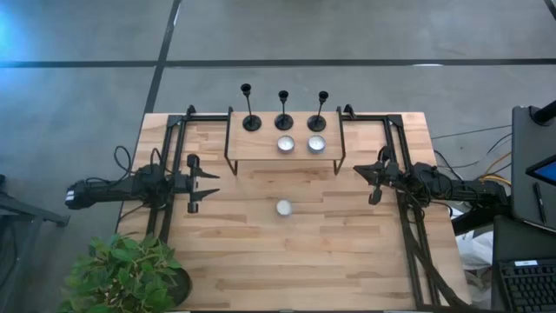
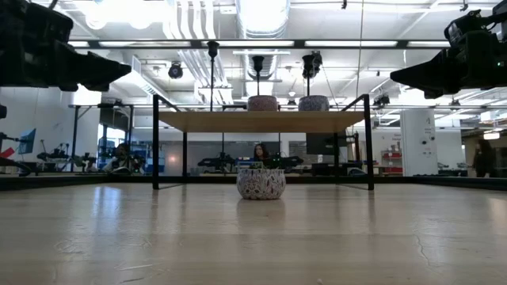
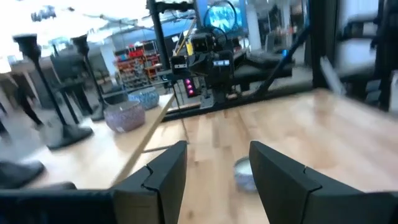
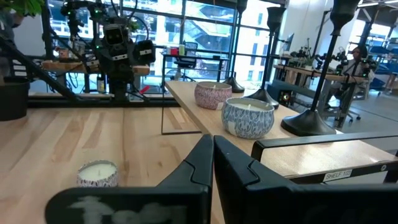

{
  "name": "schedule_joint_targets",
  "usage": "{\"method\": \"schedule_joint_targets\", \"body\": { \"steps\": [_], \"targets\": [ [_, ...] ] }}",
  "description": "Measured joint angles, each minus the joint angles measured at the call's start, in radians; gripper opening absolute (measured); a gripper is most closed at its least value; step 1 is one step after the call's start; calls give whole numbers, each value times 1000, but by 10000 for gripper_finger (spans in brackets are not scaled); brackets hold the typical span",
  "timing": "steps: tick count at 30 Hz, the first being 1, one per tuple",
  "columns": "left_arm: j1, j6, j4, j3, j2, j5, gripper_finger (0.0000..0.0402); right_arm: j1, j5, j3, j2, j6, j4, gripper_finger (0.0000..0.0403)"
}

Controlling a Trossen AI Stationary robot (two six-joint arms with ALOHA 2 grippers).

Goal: Pick & Place candle stick holders
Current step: Align the red scented candle with the other scented candle on the shelf

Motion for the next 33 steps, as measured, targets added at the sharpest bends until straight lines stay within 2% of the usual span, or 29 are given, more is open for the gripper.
{"method": "schedule_joint_targets", "body": {
  "steps": [2,5,8,12,17,20,22,25,29,33],
  "targets": [
    [0,-108,28,0,2,-3,181,0,0,0,0,-2,0,9],
    [0,-368,108,0,2,-20,181,0,0,0,0,-1,0,9],
    [0,-561,178,0,5,-24,181,0,0,0,0,0,0,9],
    [0,-650,284,0,5,-24,181,0,0,0,0,1,0,9],
    [0,-680,454,1,6,-24,181,0,0,0,0,-2,0,9],
    [0,-619,506,49,6,20,181,0,0,0,0,0,0,9],
    [-1,-546,424,143,20,53,181,0,0,0,0,-2,0,9],
    [-1,-444,110,364,102,47,181,0,1,0,0,-1,0,9],
    [-1,-309,-286,691,327,11,192,0,0,0,0,0,0,9],
    [-1,-233,-479,924,561,-8,221,0,0,0,0,-1,0,9]
  ]
}}
